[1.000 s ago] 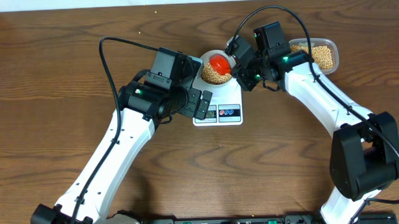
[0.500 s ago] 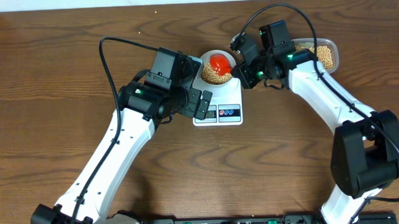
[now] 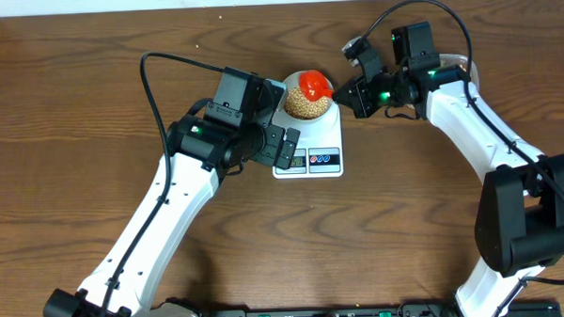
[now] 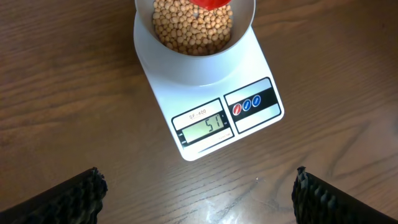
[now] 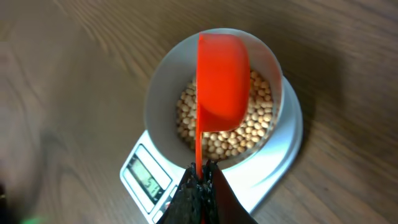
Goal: Scoop item into bowl and weigh 50g on scale
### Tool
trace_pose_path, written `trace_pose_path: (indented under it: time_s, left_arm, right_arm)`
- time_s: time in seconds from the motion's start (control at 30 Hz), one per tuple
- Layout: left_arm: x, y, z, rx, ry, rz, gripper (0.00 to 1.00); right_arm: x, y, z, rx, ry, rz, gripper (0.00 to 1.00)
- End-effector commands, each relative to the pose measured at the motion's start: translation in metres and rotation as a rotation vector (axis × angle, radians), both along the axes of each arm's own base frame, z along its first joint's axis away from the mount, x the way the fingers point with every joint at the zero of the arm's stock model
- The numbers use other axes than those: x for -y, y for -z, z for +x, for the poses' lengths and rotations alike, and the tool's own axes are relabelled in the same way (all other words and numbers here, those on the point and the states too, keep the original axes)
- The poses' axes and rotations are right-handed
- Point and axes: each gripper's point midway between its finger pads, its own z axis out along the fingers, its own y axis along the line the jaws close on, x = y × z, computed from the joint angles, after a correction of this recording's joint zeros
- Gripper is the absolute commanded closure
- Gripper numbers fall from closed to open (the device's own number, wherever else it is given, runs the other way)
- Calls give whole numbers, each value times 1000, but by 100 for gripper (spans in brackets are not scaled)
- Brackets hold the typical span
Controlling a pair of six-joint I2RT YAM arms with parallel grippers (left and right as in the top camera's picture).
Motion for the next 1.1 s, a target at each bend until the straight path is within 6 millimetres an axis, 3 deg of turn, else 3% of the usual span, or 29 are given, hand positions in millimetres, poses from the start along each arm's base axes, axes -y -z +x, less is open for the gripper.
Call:
trace_pose_path:
  time_s: [0.0,0.47,1.07]
  left_arm:
    - [-4,2,0,0,-11,12,2]
    - [-4,2,0,0,-11,12,2]
    - [-4,3,0,-1,-11,13,2]
  right_arm:
    - [-6,-25,-2,22,-24,70,99]
    - [7,-72,-8,79,-19,148,99]
    - [16,-76,-12,44,-25,200,99]
